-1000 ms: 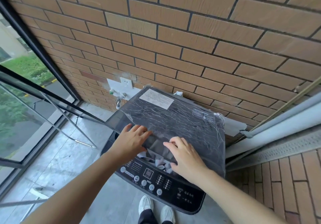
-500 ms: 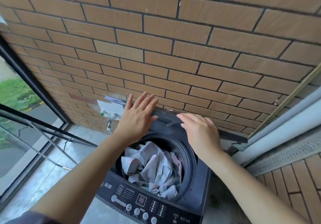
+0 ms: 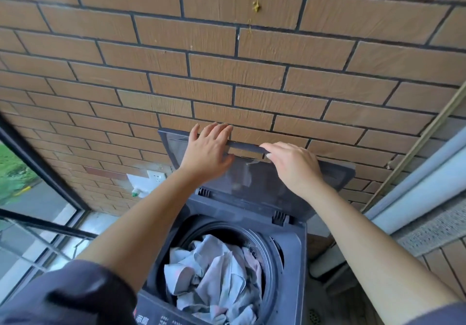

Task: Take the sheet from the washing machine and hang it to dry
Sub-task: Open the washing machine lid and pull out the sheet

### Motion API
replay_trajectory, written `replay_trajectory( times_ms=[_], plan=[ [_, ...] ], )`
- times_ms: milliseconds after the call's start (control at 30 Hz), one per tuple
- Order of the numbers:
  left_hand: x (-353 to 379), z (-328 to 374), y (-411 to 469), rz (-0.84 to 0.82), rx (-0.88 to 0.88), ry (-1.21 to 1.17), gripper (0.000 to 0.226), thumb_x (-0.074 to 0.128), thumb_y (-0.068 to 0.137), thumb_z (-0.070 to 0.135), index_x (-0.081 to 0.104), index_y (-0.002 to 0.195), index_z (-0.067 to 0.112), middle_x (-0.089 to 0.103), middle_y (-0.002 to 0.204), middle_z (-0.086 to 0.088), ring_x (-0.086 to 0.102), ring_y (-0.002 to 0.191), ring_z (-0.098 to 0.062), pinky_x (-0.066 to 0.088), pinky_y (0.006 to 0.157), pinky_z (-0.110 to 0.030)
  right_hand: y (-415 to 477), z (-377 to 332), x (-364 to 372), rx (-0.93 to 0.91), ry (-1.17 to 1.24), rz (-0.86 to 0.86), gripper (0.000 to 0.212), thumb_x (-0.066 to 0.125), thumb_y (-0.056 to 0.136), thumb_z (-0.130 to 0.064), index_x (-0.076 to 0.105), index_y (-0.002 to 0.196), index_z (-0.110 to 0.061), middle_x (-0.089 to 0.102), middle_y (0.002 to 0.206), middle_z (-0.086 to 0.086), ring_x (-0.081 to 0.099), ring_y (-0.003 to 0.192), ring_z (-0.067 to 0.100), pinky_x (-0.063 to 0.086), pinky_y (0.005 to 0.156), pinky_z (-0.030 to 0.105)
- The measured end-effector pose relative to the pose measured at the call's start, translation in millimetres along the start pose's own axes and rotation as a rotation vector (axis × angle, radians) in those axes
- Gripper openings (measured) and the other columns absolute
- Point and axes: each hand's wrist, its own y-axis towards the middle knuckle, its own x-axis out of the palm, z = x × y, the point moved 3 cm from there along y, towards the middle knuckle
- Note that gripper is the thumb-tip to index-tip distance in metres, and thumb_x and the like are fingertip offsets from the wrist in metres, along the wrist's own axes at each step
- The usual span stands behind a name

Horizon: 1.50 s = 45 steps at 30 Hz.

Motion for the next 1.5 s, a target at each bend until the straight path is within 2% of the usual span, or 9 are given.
replay_trajectory(
  times_ms=[100, 333, 500, 667, 767, 867, 1100, 1367, 1500],
  plan=[
    [5, -1, 16, 0.023, -0.012, 0.005, 0.068, 0.051, 0.084, 0.046, 0.032, 0.143, 0.019, 0.040, 0.145, 0.002, 0.033, 0.135, -0.021, 0.017, 0.112, -0.051, 14, 13, 1, 0.031, 0.027, -0.041, 0.033, 0.044, 0.099, -0.023, 0.058, 0.129, -0.026, 0.063, 0.123, -0.005, 0.057, 0.113, 0.023, 0.045, 0.082, 0.035],
    [19, -3, 54, 0.018, -0.019, 0.010, 0.064, 0.049, 0.084, 0.043, 0.035, 0.141, 0.018, 0.049, 0.135, -0.001, 0.039, 0.129, -0.024, 0.020, 0.109, -0.047, 44, 39, 8, 0.120, 0.094, -0.097, 0.033, 0.040, 0.100, -0.028, 0.057, 0.129, -0.032, 0.060, 0.128, -0.009, 0.054, 0.117, 0.022, 0.043, 0.090, 0.035],
    [25, -8, 75, -0.005, 0.001, 0.033, 0.054, 0.050, 0.081, 0.042, 0.045, 0.130, 0.021, 0.054, 0.123, -0.001, 0.046, 0.117, -0.025, 0.028, 0.101, -0.043, 56, 47, 8, 0.161, 0.135, -0.125, 0.034, 0.039, 0.101, -0.030, 0.055, 0.130, -0.034, 0.055, 0.136, -0.010, 0.050, 0.125, 0.019, 0.040, 0.101, 0.038],
    [26, -13, 83, -0.005, 0.032, 0.054, 0.044, 0.052, 0.081, 0.037, 0.047, 0.120, 0.019, 0.054, 0.116, -0.003, 0.047, 0.112, -0.026, 0.030, 0.097, -0.042, 54, 40, 10, 0.132, -0.025, -0.100, 0.037, 0.033, 0.102, -0.029, 0.050, 0.135, -0.032, 0.062, 0.123, -0.004, 0.054, 0.114, 0.022, 0.040, 0.085, 0.034],
    [25, -10, 81, -0.007, 0.023, 0.078, 0.049, 0.052, 0.081, 0.037, 0.043, 0.125, 0.017, 0.049, 0.119, -0.005, 0.044, 0.115, -0.027, 0.023, 0.106, -0.049, 50, 34, 14, 0.105, -0.133, -0.049, 0.039, 0.031, 0.102, -0.023, 0.046, 0.137, -0.026, 0.064, 0.115, 0.000, 0.054, 0.107, 0.024, 0.037, 0.088, 0.038],
    [22, -7, 75, -0.002, 0.001, 0.087, 0.057, 0.053, 0.082, 0.037, 0.037, 0.132, 0.015, 0.045, 0.126, -0.006, 0.039, 0.123, -0.027, 0.018, 0.109, -0.056, 47, 32, 17, 0.080, -0.209, -0.002, 0.039, 0.033, 0.101, -0.023, 0.044, 0.138, -0.024, 0.062, 0.116, 0.001, 0.053, 0.106, 0.026, 0.034, 0.093, 0.041],
    [14, -6, 57, -0.001, -0.007, 0.060, 0.069, 0.053, 0.085, 0.037, 0.024, 0.144, 0.016, 0.036, 0.141, -0.006, 0.025, 0.137, -0.026, 0.012, 0.110, -0.062, 36, 24, 16, 0.043, -0.278, 0.029, 0.044, 0.040, 0.098, -0.030, 0.043, 0.141, -0.021, 0.057, 0.126, 0.002, 0.049, 0.118, 0.026, 0.028, 0.107, 0.048],
    [0, -3, 31, 0.030, -0.006, 0.031, 0.074, 0.056, 0.081, 0.034, 0.024, 0.145, 0.017, 0.031, 0.146, -0.005, 0.021, 0.139, -0.025, 0.013, 0.111, -0.063, 17, 9, 11, 0.003, -0.271, 0.041, 0.049, 0.045, 0.096, -0.029, 0.037, 0.144, -0.020, 0.047, 0.139, 0.006, 0.039, 0.132, 0.027, 0.024, 0.111, 0.052],
    [-7, 6, -4, 0.160, 0.006, -0.017, 0.068, 0.060, 0.077, 0.027, 0.035, 0.139, 0.013, 0.038, 0.143, -0.006, 0.027, 0.137, -0.027, 0.019, 0.111, -0.058, 0, -1, 12, -0.059, -0.242, 0.100, 0.049, 0.050, 0.093, -0.024, 0.041, 0.142, -0.018, 0.044, 0.144, 0.007, 0.034, 0.137, 0.028, 0.021, 0.114, 0.052]
  ],
)
